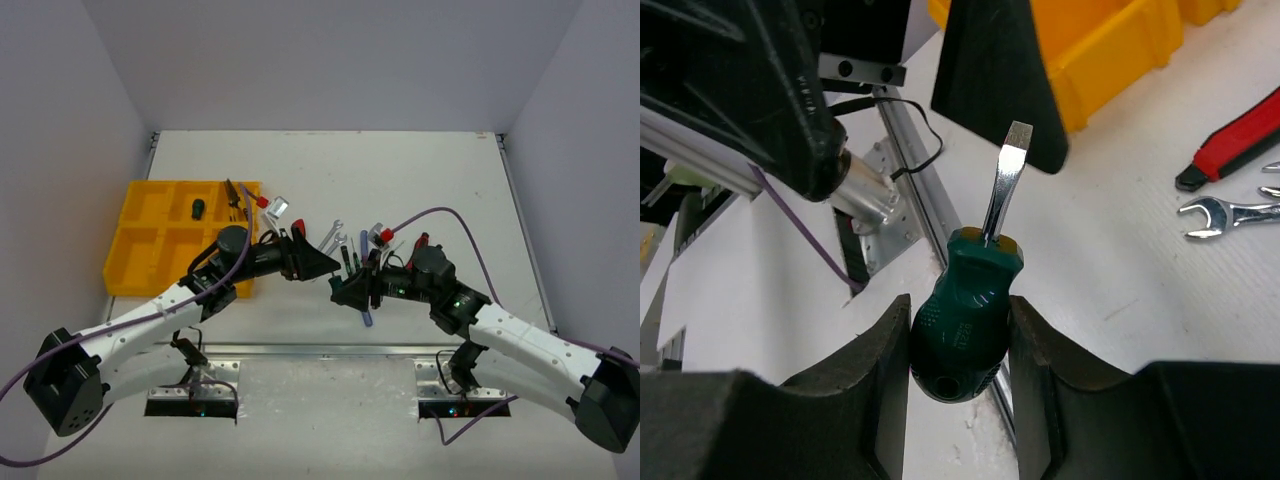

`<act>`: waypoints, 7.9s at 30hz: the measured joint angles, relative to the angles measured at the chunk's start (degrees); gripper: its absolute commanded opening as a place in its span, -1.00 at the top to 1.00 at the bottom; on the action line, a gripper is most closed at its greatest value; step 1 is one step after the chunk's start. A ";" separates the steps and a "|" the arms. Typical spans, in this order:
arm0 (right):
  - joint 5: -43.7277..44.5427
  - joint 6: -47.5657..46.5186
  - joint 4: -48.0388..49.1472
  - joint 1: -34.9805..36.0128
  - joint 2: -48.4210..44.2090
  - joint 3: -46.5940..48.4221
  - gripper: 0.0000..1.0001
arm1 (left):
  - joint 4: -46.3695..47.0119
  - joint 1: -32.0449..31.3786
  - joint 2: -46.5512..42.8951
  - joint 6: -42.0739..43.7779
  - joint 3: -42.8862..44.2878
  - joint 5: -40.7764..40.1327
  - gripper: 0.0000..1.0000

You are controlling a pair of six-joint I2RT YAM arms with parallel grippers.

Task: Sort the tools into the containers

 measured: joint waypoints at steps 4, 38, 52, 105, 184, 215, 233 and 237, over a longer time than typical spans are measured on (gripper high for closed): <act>-0.91 0.14 1.68 0.55 0.41 0.26 1.00 | 2.28 -1.60 2.61 -0.78 0.60 -1.14 0.38; 28.28 -2.95 -26.22 0.89 -8.22 7.02 -0.98 | -44.82 42.53 26.94 13.86 49.00 -46.90 1.00; 32.40 -4.92 -35.09 0.89 -7.44 10.86 -0.98 | -47.62 46.53 52.30 20.81 58.41 -47.81 1.00; 30.96 -4.66 -24.84 -8.89 13.36 10.71 0.98 | -19.59 14.60 -2.58 11.80 5.63 -4.82 -1.00; 28.57 -3.48 -38.76 5.55 -4.06 9.56 -0.98 | -36.42 57.99 48.44 36.71 53.00 -47.40 -1.00; 50.81 7.59 -53.37 8.42 84.63 83.07 -0.38 | -47.44 49.07 -31.48 23.53 10.21 -21.26 -1.00; 45.94 5.44 -47.80 7.80 84.93 81.87 1.00 | -45.44 48.33 -30.30 23.74 9.81 -16.72 -1.00; 43.43 2.29 -43.62 7.69 77.78 71.69 1.00 | -44.42 48.33 -26.02 23.66 9.70 -11.38 -1.00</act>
